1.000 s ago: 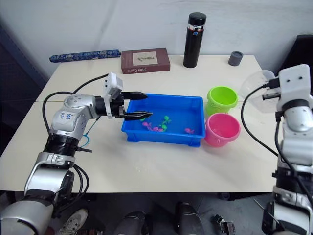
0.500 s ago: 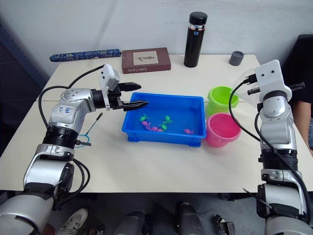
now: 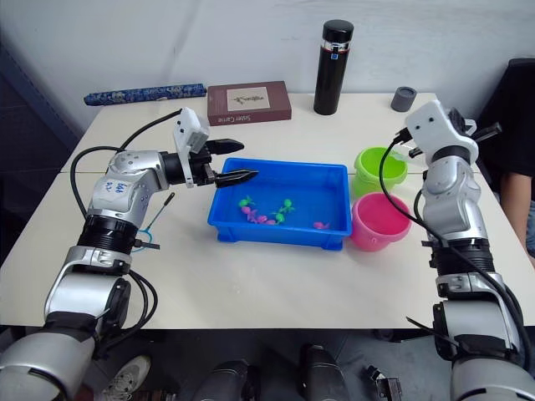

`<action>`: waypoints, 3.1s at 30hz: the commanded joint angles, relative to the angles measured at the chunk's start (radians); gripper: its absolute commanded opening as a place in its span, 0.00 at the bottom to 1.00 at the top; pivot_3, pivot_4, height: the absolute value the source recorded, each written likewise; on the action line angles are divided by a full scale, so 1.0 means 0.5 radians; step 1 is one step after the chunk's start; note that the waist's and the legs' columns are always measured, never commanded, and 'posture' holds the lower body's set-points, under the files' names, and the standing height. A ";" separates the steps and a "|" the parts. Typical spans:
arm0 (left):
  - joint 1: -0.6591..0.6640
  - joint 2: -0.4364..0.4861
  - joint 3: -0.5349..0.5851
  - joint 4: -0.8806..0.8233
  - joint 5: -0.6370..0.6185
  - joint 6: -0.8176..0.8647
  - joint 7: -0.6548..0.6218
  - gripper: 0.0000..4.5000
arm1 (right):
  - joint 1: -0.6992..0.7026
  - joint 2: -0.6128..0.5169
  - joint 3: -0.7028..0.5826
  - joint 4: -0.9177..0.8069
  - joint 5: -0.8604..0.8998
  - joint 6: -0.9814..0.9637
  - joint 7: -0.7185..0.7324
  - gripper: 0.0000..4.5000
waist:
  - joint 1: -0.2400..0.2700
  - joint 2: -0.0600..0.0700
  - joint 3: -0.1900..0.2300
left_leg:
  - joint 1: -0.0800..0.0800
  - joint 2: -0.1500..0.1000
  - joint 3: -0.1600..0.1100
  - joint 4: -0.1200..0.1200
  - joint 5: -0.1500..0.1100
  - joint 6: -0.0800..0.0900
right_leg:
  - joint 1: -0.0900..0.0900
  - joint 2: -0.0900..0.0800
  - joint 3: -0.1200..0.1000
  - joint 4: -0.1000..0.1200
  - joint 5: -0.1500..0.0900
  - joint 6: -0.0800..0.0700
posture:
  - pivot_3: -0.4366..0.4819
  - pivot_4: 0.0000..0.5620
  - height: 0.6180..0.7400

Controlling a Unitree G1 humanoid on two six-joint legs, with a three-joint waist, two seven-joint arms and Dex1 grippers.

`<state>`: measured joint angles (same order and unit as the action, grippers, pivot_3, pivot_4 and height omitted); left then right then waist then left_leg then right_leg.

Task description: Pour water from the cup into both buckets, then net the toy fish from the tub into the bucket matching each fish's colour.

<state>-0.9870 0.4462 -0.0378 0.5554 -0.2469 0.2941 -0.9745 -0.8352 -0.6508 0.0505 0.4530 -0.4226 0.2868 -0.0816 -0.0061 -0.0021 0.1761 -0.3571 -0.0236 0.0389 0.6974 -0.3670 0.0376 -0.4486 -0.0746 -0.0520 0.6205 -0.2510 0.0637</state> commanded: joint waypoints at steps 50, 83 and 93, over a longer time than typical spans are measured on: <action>0.121 0.015 0.046 -0.301 -0.030 0.062 0.027 1.00 | -0.142 -0.208 0.495 0.167 -0.852 -0.472 -0.256 0.02 | -0.001 0.000 0.000 | 0.000 0.000 0.000 0.000 0.001 -0.002 | 0.000 0.001 -0.001 -0.001 0.000 0.000 | 0.48 0.27 1.00; 0.268 0.049 -0.002 -0.639 -0.253 0.282 -0.300 1.00 | 0.401 0.653 -1.430 -0.296 1.166 0.309 -0.335 0.02 | -0.021 0.002 0.000 | 0.002 0.002 -0.001 -0.001 0.001 -0.003 | 0.001 0.001 0.001 0.002 0.000 0.000 | 0.48 0.27 1.00; 0.279 0.043 0.000 -0.650 -0.232 0.268 -0.298 1.00 | 0.482 0.630 -1.330 -0.105 1.185 0.105 -0.377 0.02 | -0.036 0.002 0.000 | 0.002 0.002 -0.001 -0.001 0.001 -0.003 | 0.002 0.000 0.002 0.002 0.000 0.000 | 0.48 0.27 1.00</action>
<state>-0.8395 0.4630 -0.0411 0.2519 -0.3552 0.4394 -1.1237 -0.6151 -0.3219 -0.6302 0.3999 0.1778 0.3386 -0.2678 -0.0242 -0.0013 0.1760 -0.3560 -0.0227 0.0384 0.6969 -0.3663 0.0361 -0.4476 -0.0744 -0.0511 0.6215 -0.2509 0.0638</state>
